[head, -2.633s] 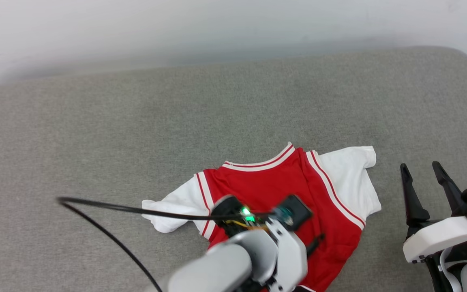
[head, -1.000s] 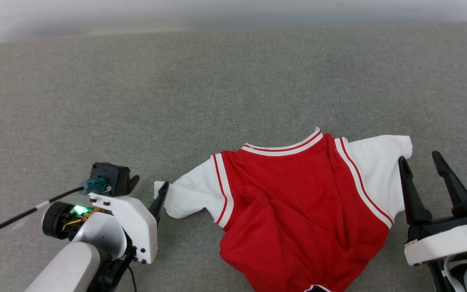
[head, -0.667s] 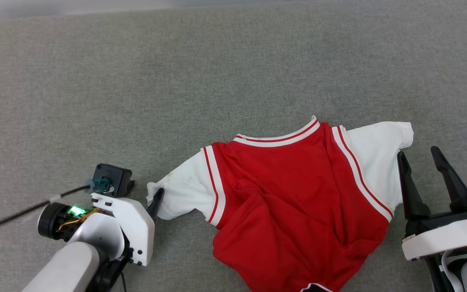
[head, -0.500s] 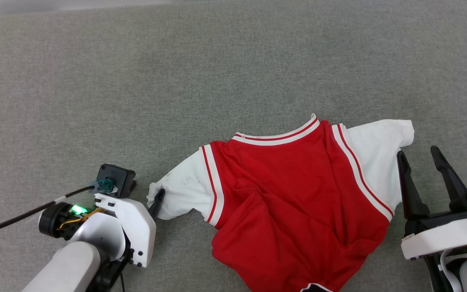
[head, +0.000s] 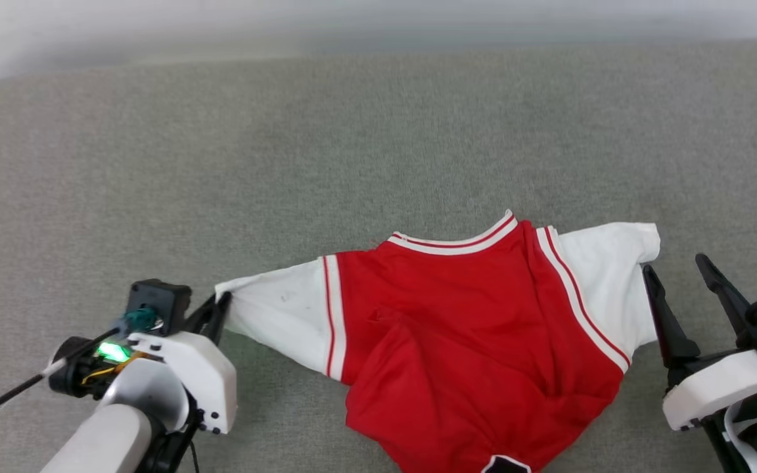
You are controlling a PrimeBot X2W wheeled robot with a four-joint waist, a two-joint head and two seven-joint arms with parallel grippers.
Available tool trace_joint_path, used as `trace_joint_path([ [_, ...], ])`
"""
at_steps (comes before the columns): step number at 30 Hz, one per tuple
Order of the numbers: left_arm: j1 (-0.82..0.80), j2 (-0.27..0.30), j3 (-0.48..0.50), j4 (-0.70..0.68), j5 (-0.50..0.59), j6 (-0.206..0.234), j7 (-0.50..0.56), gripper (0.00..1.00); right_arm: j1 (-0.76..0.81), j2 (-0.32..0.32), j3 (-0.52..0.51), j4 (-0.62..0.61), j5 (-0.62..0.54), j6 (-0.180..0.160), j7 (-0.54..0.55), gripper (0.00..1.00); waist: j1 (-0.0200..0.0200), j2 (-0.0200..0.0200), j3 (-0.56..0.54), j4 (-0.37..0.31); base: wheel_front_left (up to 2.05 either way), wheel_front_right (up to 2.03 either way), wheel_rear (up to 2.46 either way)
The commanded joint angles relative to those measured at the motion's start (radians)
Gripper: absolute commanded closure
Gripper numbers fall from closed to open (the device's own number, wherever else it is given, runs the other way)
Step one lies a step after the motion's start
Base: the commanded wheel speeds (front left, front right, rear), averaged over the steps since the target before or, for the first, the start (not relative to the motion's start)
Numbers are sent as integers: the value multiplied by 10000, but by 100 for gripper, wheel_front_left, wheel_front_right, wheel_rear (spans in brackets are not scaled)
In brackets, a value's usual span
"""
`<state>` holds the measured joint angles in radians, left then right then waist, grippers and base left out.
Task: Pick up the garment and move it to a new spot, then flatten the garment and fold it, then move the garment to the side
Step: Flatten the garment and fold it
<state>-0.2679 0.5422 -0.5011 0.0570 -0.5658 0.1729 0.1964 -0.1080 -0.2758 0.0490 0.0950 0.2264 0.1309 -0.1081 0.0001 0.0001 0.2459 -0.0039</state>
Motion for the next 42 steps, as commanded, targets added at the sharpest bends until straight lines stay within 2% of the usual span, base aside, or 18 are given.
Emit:
trace_joint_path([
  [1,129,89,107,-86,49,88,-132,100,10,-131,52,-66,85,-3,122,0,-1,-1,-302,87,0,0,0],
  [4,395,255,358,-715,54,236,-546,100,-123,-579,257,-269,382,-3,1208,0,-1,-1,-561,157,0,0,0],
  [8,619,581,491,-1879,169,301,-751,100,-533,-1458,368,-522,692,-5,3270,0,-1,-1,-535,349,0,0,0],
  [12,729,830,507,-3089,339,268,-864,100,-1211,-2033,355,-467,1304,-3,5530,0,-1,-1,-217,609,0,0,0],
  [18,586,961,294,-4351,663,332,-625,100,-2369,-2902,645,239,1873,-3,7838,0,-1,-1,493,1212,0,0,0],
  [27,94,474,-165,-4682,796,85,-816,100,-3227,-3442,1452,1572,1604,-3,8691,0,-1,-1,1121,2028,0,0,0],
  [35,57,142,-525,-4430,784,-49,-1021,100,-2871,-3311,2685,2536,1791,23,8050,0,-1,-1,1213,2332,0,0,0],
  [37,92,126,-542,-4325,737,-85,-1045,100,-2814,-3280,2822,2825,1841,23,7892,75,-1,-1,1125,2350,0,0,0],
  [38,120,147,-525,-4258,704,-92,-1054,100,-2829,-3321,2843,2943,1774,23,7735,100,-1,-1,1055,2344,0,0,0],
  [42,327,178,-380,-4094,491,-5,-1147,100,-2968,-3625,2904,3062,1799,9,6971,100,-1,-1,671,2197,0,0,0],
])
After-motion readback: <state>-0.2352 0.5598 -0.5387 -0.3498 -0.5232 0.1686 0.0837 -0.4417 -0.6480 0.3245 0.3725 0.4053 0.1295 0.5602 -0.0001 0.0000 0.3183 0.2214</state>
